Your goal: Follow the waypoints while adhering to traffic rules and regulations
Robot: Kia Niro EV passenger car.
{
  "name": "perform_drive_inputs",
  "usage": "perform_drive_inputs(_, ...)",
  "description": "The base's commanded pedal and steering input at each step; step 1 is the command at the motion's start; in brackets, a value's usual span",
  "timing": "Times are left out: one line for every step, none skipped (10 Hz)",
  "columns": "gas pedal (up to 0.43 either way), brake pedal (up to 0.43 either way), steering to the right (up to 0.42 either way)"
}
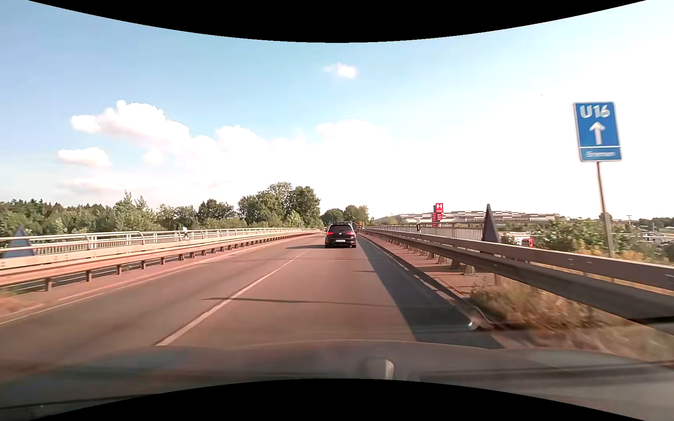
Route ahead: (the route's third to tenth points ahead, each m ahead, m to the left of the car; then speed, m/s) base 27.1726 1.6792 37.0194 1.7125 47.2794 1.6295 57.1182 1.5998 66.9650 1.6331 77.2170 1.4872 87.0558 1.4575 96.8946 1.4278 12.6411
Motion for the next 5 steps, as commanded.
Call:
perform_drive_inputs(0.157,0.0,-0.002)
perform_drive_inputs(0.157,0.0,-0.002)
perform_drive_inputs(0.169,0.0,-0.002)
perform_drive_inputs(0.169,0.0,-0.002)
perform_drive_inputs(0.169,0.0,-0.003)
